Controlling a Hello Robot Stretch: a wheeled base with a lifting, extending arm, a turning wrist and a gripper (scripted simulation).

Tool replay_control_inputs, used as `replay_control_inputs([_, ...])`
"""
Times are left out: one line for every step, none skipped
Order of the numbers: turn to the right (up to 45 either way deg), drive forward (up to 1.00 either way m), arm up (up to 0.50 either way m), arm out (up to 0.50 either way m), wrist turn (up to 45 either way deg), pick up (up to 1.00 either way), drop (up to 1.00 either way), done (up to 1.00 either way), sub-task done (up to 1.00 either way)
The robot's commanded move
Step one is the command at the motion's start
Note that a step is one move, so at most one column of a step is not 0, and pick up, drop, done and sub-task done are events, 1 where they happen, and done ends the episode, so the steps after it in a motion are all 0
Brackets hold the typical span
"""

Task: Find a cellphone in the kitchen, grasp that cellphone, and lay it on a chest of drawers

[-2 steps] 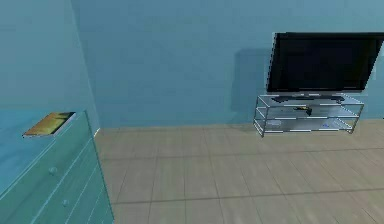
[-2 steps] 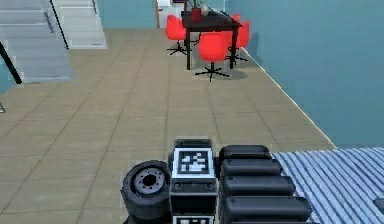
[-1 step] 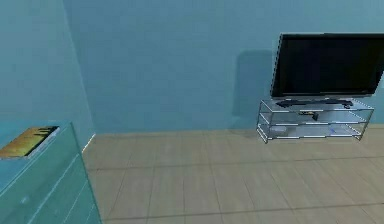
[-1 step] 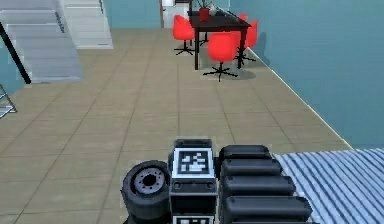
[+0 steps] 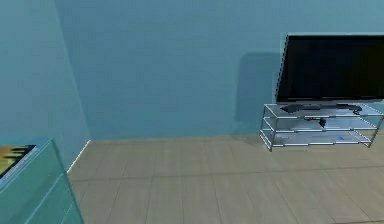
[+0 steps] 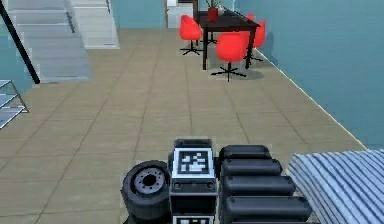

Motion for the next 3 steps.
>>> replay_control_inputs([-45.0, 0.00, 0.00, 0.00, 0.0, 0.00, 0.00, 0.00, 0.00])
replay_control_inputs([-45.0, 0.00, 0.00, 0.00, 0.0, 0.00, 0.00, 0.00, 0.00])
replay_control_inputs([-45.0, 0.00, 0.00, 0.00, 0.0, 0.00, 0.00, 0.00, 0.00])
